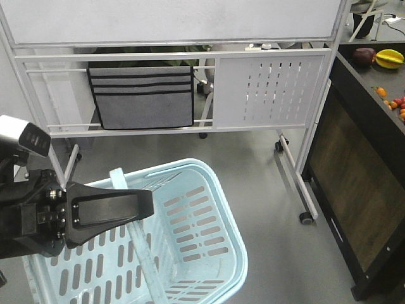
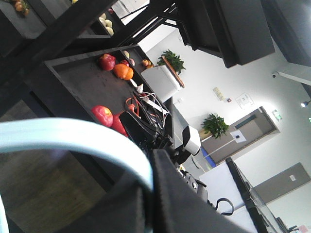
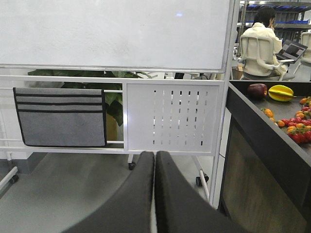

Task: Place coke in basket with both arms
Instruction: 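Drive the base toward the shelf with the red Coca-Cola bottle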

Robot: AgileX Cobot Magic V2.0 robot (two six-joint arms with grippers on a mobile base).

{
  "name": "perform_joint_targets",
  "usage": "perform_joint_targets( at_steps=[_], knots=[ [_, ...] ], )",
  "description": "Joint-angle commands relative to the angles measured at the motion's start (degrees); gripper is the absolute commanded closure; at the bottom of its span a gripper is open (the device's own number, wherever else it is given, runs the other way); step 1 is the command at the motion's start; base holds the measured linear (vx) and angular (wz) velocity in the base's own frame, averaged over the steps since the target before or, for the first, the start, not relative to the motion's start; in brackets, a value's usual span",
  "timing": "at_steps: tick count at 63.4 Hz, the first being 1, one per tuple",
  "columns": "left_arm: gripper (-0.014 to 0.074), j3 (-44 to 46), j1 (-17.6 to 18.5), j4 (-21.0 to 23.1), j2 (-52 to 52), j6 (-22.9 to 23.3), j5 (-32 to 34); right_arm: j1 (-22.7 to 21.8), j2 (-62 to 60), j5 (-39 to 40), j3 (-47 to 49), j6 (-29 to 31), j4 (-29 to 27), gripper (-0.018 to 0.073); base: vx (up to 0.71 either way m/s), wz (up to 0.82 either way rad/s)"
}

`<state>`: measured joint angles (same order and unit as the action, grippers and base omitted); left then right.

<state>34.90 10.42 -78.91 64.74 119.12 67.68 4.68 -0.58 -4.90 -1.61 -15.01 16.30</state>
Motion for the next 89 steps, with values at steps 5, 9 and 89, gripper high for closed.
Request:
perform_joint_targets(
  at_steps=[5,9,89],
  knots=[
    [0.0603,1.41,0.38,5.1,-1.19,-0.14,10.08,-0.03,-1.07,4.01,-0.61,0.16,0.57,0.0564,0.25,0.01],
    [0.0603,1.41,0.38,5.1,-1.19,-0.14,10.08,-0.03,-1.07,4.01,-0.61,0.16,0.57,0.0564,0.25,0.04],
    [0.0603,1.41,0.38,5.1,-1.19,-0.14,10.08,-0.03,-1.07,4.01,-0.61,0.16,0.57,0.0564,0.19,0.42]
  ],
)
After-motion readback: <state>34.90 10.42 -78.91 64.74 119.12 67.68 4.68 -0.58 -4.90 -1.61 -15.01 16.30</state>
